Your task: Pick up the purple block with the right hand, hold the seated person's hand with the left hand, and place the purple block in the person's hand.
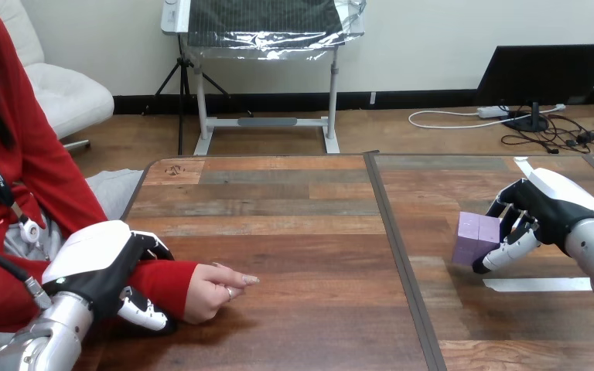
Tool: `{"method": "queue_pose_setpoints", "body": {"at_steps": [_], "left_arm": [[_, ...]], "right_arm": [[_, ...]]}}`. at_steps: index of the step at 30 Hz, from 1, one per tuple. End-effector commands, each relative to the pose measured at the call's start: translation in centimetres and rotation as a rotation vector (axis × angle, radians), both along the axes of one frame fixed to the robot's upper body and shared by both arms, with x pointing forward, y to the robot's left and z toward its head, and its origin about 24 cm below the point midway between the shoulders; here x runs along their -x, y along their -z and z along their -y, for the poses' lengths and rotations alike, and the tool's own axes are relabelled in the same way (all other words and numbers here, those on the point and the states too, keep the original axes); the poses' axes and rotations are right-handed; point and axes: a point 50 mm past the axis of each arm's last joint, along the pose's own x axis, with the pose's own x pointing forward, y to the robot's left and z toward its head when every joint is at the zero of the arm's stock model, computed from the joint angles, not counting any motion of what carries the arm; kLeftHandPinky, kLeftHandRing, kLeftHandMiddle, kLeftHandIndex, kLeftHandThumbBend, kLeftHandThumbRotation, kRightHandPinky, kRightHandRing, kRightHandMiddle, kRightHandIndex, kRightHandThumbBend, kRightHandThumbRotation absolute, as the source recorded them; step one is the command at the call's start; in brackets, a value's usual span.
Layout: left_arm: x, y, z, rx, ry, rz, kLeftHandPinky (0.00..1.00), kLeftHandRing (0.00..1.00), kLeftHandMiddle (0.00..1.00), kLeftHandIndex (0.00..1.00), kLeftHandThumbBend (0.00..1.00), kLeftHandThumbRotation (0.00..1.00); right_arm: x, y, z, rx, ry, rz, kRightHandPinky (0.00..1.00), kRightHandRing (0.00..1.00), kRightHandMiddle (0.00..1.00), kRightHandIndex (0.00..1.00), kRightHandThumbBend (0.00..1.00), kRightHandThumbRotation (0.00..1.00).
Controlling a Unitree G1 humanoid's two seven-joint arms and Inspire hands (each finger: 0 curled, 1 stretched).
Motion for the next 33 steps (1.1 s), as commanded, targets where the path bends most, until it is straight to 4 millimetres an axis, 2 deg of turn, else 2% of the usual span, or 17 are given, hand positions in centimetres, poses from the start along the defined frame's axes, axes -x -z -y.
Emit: {"method": "queue_pose_setpoints", "body": {"at_steps": [1,20,33], "left_arm": [[-1.15,-0.61,1.17,0.028,0.027,0.009,0.48,0.58,0.62,0.61,0.91,0.04],[-1.11,-0.44,1.47,0.074,0.015,-0.024,0.42,0.50,0.56,0.55,0.85,0.00],[-1.01,-0.44,1.39,0.131,0.002,-0.030,0.33,0.38,0.46,0.48,0.78,0.00]], "right_arm": [[-2.15,-3.15,-1.48,-0.035,-0.034,0.130,0.41,0.44,0.48,0.48,0.87,0.00],[-2.25,-3.23,-1.68,-0.028,-0.045,0.132,0.43,0.45,0.48,0.48,0.87,0.00],[-2.29,-3.38,-1.87,-0.029,-0.065,0.147,0.43,0.45,0.49,0.48,0.86,0.00]]}}
